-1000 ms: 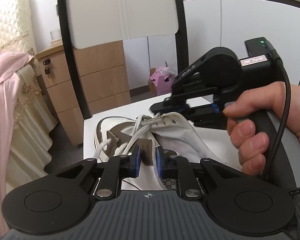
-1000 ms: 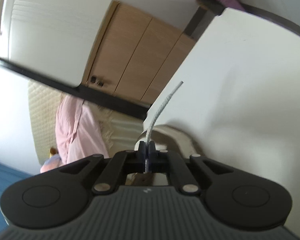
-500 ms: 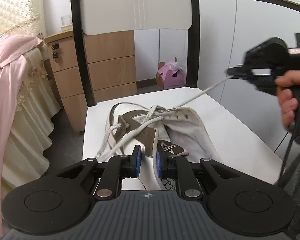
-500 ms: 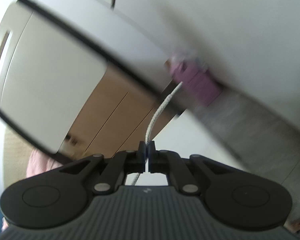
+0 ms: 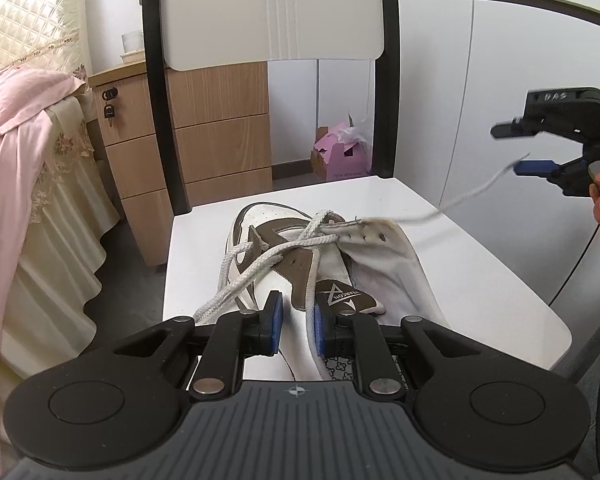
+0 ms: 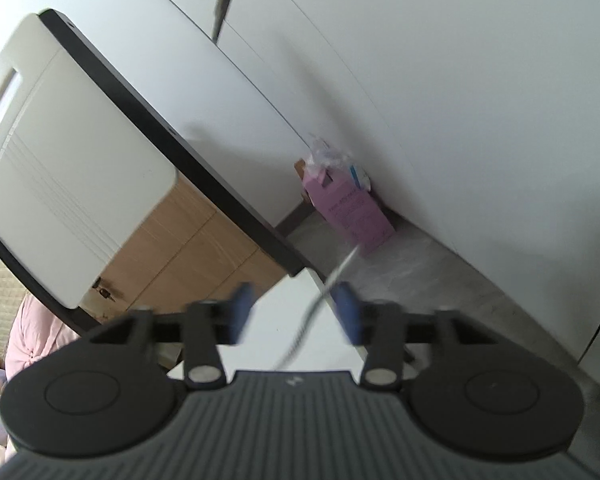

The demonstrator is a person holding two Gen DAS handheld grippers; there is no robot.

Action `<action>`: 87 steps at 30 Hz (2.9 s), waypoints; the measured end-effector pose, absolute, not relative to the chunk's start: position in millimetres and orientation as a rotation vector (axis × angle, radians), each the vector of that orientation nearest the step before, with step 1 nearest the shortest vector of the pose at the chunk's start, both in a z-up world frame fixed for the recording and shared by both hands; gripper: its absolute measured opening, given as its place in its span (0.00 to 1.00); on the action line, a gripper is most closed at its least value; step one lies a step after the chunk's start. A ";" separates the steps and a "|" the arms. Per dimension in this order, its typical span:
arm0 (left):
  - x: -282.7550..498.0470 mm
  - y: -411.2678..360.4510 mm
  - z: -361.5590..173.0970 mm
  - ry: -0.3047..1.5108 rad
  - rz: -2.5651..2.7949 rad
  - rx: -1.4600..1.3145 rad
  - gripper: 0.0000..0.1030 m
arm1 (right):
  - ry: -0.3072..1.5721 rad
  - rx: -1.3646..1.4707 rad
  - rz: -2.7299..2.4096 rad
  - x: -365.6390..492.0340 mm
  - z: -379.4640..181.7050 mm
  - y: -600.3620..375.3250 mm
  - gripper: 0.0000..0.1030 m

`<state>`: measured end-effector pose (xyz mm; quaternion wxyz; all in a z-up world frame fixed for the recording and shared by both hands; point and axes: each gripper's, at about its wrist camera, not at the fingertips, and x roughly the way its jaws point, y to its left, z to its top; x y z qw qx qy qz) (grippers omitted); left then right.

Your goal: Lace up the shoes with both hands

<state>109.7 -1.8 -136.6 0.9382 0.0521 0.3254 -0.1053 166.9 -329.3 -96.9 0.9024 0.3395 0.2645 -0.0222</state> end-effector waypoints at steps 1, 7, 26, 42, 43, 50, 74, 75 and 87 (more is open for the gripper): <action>109.7 -1.0 -136.6 0.664 -0.217 0.103 0.18 | 0.539 0.696 -0.035 164.5 -93.9 -328.5 0.63; 109.1 0.0 -136.7 0.660 -0.223 0.105 0.18 | 0.527 0.653 0.063 162.1 -80.0 -308.1 0.86; 110.5 6.0 -136.3 0.677 -0.232 0.072 0.26 | 0.842 0.850 0.382 158.5 -108.7 -206.7 1.00; 117.6 3.7 -133.4 0.647 -0.231 0.101 0.28 | 0.850 1.054 0.214 185.2 -151.6 -209.2 0.92; 118.4 3.5 -133.5 0.649 -0.229 0.102 0.28 | 0.849 1.048 0.204 187.2 -153.7 -210.1 0.85; 125.2 0.5 -135.7 0.673 -0.267 0.083 0.28 | 0.850 1.056 0.161 198.0 -171.8 -213.5 0.50; 139.7 -0.6 -138.6 0.706 -0.170 0.085 0.10 | 0.711 0.885 -0.024 200.9 -134.9 -287.3 0.03; 139.6 -1.1 -139.0 0.709 -0.170 0.085 0.10 | 0.701 0.867 -0.043 200.9 -132.0 -294.1 0.03; 137.1 -6.1 -143.0 0.711 -0.179 0.099 0.11 | 0.687 0.750 -0.100 193.8 -119.5 -327.0 0.24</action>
